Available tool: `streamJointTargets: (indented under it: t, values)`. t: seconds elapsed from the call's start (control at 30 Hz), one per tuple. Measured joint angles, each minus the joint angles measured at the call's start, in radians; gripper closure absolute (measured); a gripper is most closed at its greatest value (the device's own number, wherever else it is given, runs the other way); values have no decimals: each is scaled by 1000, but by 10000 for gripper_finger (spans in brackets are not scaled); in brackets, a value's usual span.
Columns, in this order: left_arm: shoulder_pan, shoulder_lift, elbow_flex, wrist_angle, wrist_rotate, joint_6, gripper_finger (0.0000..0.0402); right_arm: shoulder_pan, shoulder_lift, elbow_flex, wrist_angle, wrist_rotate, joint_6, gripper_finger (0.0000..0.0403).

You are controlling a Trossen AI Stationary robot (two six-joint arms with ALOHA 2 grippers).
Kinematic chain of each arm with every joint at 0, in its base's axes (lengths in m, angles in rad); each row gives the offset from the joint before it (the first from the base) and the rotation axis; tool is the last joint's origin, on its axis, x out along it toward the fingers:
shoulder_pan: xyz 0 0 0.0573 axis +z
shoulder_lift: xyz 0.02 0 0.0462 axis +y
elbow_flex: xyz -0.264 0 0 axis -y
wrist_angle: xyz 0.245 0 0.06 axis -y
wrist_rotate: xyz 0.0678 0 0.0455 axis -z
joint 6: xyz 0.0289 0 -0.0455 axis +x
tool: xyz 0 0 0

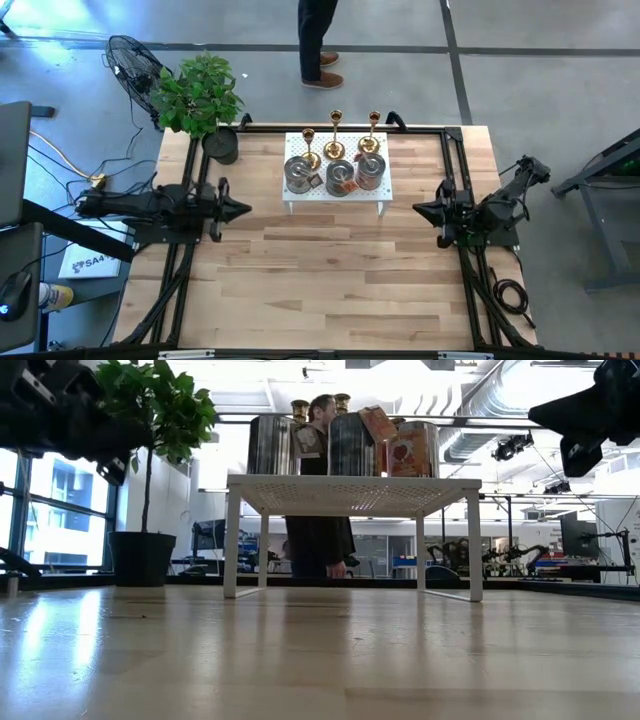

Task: Pick & Place candle stick holders
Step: Return to Home Position

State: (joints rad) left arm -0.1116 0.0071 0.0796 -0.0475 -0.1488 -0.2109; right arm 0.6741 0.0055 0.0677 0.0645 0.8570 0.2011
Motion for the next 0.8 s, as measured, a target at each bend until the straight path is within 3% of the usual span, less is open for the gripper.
streamJointTargets:
  t: [0.7,0.8]
  values:
    - [0,4,-39,15,23,-9,401,0,0,-1,-140,-16,20,403]
    - [0,4,-39,14,24,-12,401,-1,5,-25,-86,-27,22,403]
